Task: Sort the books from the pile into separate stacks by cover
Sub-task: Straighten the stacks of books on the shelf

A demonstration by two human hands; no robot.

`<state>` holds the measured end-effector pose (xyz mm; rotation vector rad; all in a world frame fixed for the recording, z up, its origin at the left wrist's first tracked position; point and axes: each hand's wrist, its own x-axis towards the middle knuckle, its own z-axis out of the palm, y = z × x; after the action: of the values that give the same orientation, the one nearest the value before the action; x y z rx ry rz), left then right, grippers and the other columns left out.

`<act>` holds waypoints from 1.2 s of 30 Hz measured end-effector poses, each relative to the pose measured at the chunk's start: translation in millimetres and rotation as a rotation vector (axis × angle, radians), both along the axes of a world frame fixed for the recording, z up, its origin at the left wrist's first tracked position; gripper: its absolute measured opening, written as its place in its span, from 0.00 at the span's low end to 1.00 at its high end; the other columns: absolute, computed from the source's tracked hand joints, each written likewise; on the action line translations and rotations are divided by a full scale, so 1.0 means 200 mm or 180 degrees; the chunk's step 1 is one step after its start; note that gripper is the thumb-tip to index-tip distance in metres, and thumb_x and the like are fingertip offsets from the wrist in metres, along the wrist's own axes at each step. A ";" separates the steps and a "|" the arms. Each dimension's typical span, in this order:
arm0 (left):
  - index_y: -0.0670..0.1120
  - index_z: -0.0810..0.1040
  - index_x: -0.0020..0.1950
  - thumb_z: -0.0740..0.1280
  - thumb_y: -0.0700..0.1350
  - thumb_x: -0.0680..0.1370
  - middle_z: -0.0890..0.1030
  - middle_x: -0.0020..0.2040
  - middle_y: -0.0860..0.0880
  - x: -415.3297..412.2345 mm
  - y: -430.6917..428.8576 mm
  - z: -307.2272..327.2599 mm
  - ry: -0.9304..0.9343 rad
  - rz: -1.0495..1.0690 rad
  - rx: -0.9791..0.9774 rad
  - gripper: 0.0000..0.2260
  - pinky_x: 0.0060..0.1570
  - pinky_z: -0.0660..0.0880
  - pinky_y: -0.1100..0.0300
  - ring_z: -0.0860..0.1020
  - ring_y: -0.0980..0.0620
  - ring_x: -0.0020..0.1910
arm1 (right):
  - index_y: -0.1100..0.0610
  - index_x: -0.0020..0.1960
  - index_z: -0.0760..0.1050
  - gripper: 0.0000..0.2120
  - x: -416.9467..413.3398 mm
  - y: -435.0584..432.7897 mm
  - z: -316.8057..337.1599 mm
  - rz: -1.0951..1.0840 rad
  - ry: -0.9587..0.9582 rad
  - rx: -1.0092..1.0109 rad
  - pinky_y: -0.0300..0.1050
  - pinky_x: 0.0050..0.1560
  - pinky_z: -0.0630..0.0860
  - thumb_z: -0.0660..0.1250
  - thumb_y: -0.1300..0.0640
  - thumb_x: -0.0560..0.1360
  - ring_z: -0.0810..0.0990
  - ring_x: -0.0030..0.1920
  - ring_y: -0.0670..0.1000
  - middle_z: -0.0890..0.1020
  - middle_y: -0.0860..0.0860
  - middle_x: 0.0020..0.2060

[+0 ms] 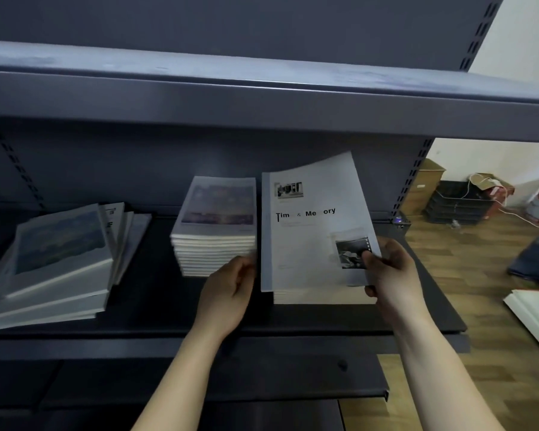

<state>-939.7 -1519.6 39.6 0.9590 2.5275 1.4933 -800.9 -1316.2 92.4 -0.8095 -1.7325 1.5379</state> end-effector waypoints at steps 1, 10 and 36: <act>0.53 0.76 0.57 0.59 0.46 0.80 0.80 0.53 0.57 0.00 0.01 -0.03 0.0201 0.0009 -0.0195 0.09 0.50 0.75 0.58 0.77 0.59 0.50 | 0.53 0.51 0.75 0.10 0.00 0.02 -0.01 -0.0019 -0.0042 0.0030 0.42 0.26 0.65 0.59 0.65 0.76 0.73 0.34 0.51 0.80 0.52 0.39; 0.51 0.75 0.56 0.61 0.43 0.78 0.76 0.52 0.55 0.00 0.06 -0.17 0.1158 0.0221 -0.0850 0.08 0.50 0.64 0.59 0.72 0.54 0.51 | 0.49 0.44 0.77 0.07 0.02 0.11 -0.09 -0.0045 -0.0796 0.1047 0.44 0.28 0.70 0.62 0.59 0.75 0.77 0.29 0.53 0.81 0.51 0.33; 0.51 0.79 0.51 0.54 0.52 0.74 0.77 0.55 0.55 -0.02 0.06 -0.22 0.1176 0.0328 -0.0957 0.17 0.50 0.67 0.57 0.74 0.52 0.52 | 0.46 0.71 0.66 0.39 0.07 0.07 -0.07 0.0547 -0.1842 0.2004 0.50 0.61 0.69 0.73 0.36 0.63 0.64 0.70 0.53 0.63 0.50 0.71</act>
<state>-943.3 -1506.8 -4.2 1.1570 2.9826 0.9817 -787.2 -1302.4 79.2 -0.8230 -2.5721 0.7783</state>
